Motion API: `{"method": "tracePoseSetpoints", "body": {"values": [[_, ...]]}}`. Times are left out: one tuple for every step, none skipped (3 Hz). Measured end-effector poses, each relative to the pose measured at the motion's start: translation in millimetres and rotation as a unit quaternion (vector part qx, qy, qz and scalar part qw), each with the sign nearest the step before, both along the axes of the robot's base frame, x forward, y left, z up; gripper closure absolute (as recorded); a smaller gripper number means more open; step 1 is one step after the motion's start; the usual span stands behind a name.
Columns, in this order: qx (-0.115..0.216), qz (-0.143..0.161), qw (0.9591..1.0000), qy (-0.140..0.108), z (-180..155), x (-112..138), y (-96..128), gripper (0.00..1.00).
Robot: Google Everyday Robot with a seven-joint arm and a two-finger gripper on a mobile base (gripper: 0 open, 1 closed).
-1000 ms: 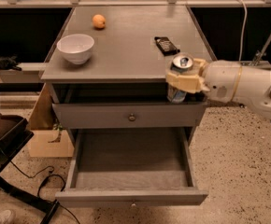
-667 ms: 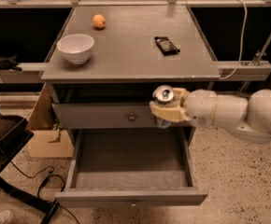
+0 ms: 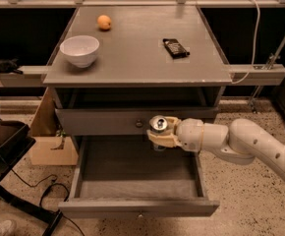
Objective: Place redbull can into middle drawer
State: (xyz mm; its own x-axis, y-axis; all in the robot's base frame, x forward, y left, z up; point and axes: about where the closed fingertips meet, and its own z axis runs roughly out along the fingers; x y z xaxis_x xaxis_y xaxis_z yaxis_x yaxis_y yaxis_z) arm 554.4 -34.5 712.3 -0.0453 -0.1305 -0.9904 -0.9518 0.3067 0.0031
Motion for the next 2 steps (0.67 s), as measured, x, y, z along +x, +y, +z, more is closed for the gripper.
{"method": "tracePoseSetpoints", "body": {"values": [[0.006, -0.009, 0.9995, 0.030, -28.7, 6.5, -2.9, 1.00], [0.006, -0.009, 0.9995, 0.031, -29.8, 6.5, -3.0, 1.00]]}}
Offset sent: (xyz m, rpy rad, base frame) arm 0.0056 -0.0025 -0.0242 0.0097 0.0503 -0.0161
